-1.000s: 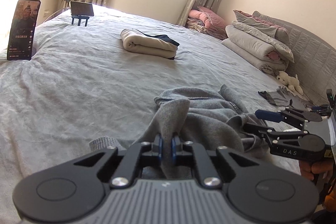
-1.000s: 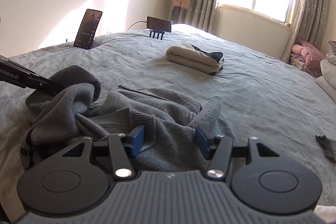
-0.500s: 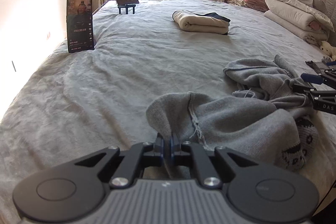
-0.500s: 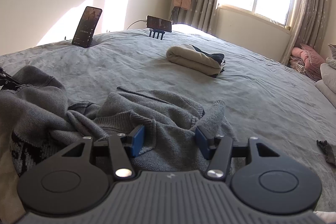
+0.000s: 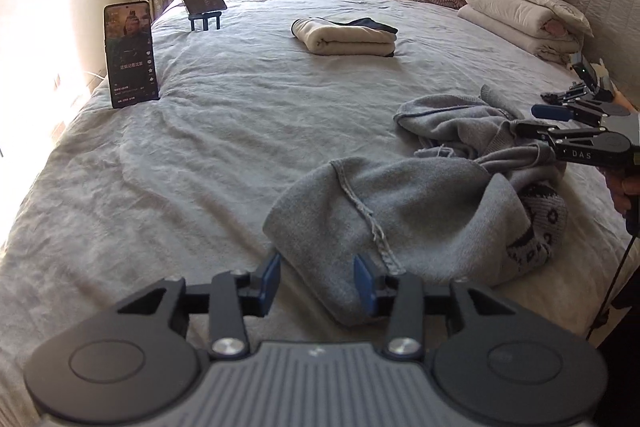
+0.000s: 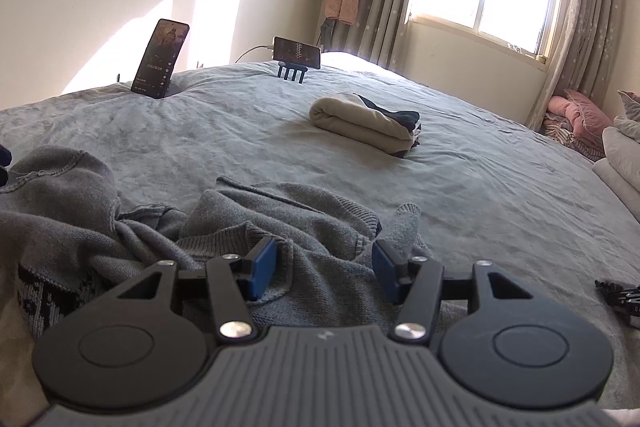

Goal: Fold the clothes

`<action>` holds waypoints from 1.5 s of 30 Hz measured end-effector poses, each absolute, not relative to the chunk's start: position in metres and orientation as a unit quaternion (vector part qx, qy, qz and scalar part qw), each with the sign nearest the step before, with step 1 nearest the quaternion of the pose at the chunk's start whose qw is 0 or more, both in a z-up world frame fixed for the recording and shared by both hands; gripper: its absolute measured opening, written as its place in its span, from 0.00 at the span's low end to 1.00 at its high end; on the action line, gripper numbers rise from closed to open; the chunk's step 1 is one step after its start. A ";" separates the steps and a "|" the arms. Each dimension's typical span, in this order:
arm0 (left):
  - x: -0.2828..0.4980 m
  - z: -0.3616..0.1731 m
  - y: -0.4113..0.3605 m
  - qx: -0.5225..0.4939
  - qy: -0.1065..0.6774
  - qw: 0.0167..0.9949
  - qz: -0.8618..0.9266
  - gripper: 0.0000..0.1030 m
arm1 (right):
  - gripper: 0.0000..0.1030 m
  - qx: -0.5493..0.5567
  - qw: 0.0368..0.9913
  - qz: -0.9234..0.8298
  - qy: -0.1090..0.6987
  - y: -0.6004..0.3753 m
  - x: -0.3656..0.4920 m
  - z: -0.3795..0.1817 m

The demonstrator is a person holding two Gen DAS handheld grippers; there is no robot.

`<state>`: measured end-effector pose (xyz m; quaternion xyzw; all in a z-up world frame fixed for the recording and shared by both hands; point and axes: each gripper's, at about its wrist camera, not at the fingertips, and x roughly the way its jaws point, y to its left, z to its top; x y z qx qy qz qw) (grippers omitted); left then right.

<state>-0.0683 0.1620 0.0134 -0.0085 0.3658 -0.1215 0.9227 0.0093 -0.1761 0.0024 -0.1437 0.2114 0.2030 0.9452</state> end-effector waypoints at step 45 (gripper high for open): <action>-0.060 0.000 0.141 -0.093 0.385 0.894 -0.209 0.05 | 0.08 -0.034 0.958 0.105 0.266 -0.263 -0.026 0.008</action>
